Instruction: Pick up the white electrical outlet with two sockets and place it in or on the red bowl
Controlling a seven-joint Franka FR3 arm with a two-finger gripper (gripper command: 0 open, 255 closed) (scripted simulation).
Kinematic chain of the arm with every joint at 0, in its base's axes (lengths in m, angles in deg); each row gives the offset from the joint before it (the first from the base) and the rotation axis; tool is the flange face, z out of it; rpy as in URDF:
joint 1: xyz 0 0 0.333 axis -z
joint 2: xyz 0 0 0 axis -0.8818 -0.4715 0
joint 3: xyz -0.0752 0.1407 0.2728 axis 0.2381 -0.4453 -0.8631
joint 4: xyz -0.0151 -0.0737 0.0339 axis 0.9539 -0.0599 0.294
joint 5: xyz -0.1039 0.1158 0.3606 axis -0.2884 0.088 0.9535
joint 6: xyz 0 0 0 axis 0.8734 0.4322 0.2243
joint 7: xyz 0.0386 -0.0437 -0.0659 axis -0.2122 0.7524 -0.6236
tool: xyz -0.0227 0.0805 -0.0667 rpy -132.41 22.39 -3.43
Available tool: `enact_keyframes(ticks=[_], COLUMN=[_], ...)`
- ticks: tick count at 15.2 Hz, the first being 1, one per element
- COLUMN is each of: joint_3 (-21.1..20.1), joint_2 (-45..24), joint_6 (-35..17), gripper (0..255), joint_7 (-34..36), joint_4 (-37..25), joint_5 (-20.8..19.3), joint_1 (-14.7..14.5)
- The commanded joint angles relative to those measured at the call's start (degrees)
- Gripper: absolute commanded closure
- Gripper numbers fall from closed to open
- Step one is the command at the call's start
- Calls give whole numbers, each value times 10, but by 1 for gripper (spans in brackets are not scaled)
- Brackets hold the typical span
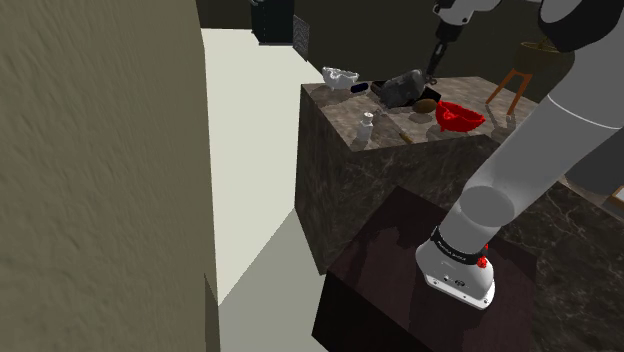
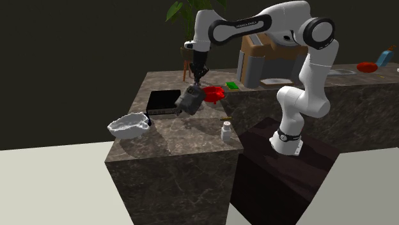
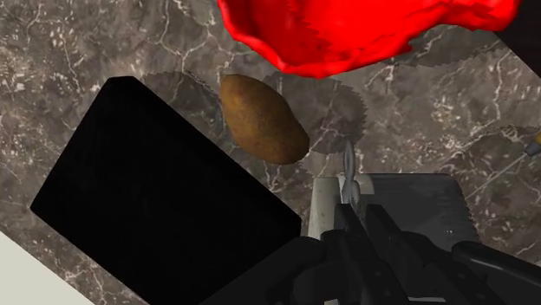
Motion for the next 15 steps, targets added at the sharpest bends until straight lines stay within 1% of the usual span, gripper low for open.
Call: enact_keyframes(ticks=[1, 8, 15], joint_3=[-1, -2, 30], joint_2=[2, -4, 57], joint_6=[15, 66, 80], gripper=[255, 255, 255], joint_7=[1, -3, -64], joint_4=[-15, -71, -44], joint_5=[-1, 5, -34], joint_1=[0, -2, 34])
